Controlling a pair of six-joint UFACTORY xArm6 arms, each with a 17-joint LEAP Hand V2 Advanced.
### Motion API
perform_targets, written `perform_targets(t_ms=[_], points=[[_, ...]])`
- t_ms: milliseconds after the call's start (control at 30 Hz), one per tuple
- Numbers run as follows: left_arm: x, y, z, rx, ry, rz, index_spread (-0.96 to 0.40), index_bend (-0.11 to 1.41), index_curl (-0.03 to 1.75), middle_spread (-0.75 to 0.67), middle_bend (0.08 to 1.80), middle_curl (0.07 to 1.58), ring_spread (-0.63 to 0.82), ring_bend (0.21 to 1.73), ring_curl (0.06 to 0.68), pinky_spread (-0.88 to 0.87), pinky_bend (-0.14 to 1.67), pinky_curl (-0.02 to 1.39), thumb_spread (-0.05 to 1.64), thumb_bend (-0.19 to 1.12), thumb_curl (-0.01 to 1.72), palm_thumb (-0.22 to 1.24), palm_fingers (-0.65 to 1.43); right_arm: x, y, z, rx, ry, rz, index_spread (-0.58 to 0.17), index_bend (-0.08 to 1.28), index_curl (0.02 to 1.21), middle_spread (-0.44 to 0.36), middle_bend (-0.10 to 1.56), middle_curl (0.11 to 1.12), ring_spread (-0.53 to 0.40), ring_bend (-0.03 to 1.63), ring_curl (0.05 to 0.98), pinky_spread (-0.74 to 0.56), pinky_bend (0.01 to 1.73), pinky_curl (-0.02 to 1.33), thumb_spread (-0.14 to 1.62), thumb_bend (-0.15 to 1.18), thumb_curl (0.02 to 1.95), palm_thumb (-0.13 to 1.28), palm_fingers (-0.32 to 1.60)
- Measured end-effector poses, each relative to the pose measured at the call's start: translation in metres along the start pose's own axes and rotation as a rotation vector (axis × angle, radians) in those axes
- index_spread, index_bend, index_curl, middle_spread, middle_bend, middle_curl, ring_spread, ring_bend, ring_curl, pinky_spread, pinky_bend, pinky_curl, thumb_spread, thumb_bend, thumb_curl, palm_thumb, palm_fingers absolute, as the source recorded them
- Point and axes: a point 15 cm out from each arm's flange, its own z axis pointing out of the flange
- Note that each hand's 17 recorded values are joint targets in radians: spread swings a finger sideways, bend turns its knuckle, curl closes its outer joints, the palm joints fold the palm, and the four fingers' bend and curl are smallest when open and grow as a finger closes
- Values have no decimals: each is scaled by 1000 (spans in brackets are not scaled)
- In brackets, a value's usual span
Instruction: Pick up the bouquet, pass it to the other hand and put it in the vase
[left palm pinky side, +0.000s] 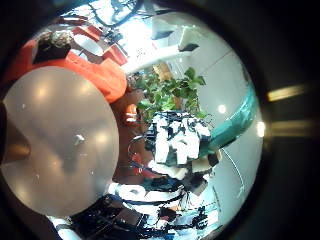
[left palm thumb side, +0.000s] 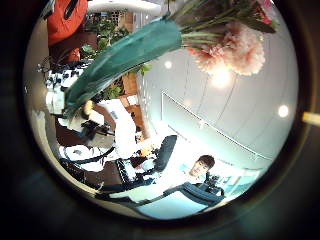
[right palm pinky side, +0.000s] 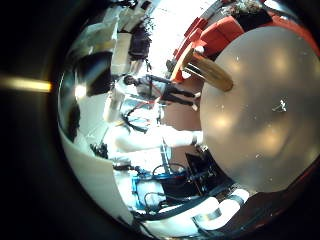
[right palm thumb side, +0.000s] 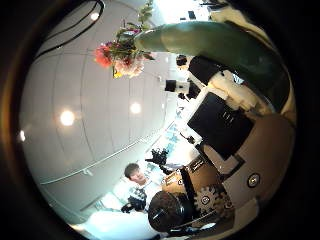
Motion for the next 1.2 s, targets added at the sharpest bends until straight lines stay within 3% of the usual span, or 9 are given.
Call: perform_targets(t_ms=[133, 333, 467, 567, 667, 767, 933, 1200], points=[[4, 1, 6, -12, 11, -3, 222, 131, 276, 406, 301, 382, 511, 630, 209, 471, 286, 318, 948, -27, 330, 254, 141, 13, 1, 11, -36, 36, 24, -238, 1135, 984, -139, 1384, 845, -200, 1453, 741, -176, 1212, 987, 904, 56, 1300, 1153, 1108], [10, 1, 19, -48, 57, -39, 202, 163, 275, 276, 490, 444, 491, 635, 198, 471, 227, 300, 936, -24, 335, 285, 286, 25, 0, 21, -57, 79, 39, -238, 1134, 985, -139, 1385, 843, -201, 1451, 743, -179, 1203, 1002, 905, 50, 1327, 1153, 1108], [10, 5, 26, -74, 67, -81, 112, 208, 309, 95, 692, 536, 274, 700, 211, 372, 182, 280, 953, 6, 354, 398, 526, 34, -3, 19, -47, 111, 42, -238, 1134, 986, -139, 1385, 843, -203, 1450, 746, -181, 1197, 1012, 907, 43, 1341, 1149, 1107], [9, 5, 26, -81, 67, -138, -7, 165, 305, -70, 787, 572, -93, 941, 266, 9, 491, 346, 971, 70, 394, 599, 1101, 35, -4, 19, -44, 118, 41, -238, 1135, 987, -140, 1382, 845, -203, 1450, 747, -183, 1195, 1019, 910, 40, 1349, 1149, 1105], [5, 5, 29, -99, 78, -180, -131, 254, 354, -194, 849, 688, -284, 1144, 380, -241, 844, 499, 954, 142, 456, 812, 1287, 38, -6, 17, -35, 136, 41, -238, 1134, 987, -141, 1380, 846, -203, 1449, 748, -184, 1198, 1025, 912, 37, 1356, 1149, 1106], [7, 2, 28, -94, 96, -156, -260, 449, 442, -286, 937, 755, -362, 1245, 439, -372, 1053, 588, 949, 166, 509, 910, 1311, 47, -6, 13, -29, 171, 57, -238, 1136, 988, -142, 1381, 848, -198, 1448, 751, -187, 1195, 1037, 916, 31, 1365, 1146, 1102], [16, 5, 32, -93, 99, -104, -431, 688, 591, -385, 1073, 830, -402, 1365, 497, -469, 1190, 656, 965, 169, 580, 969, 1202, 55, -13, -11, 62, 212, 63, -240, 1146, 993, -144, 1373, 853, -206, 1438, 758, -190, 1200, 1050, 921, 9, 1367, 1125, 1082], [56, -1, 23, -41, 9, 43, -584, 792, 779, -447, 1178, 891, -400, 1461, 539, -515, 1278, 711, 1002, 172, 682, 1011, 1091, 68, -5, -52, 229, 181, 109, -260, 1033, 971, -152, 1257, 837, -207, 1373, 729, -235, 1171, 981, 968, -37, 1166, 911, 1033]])
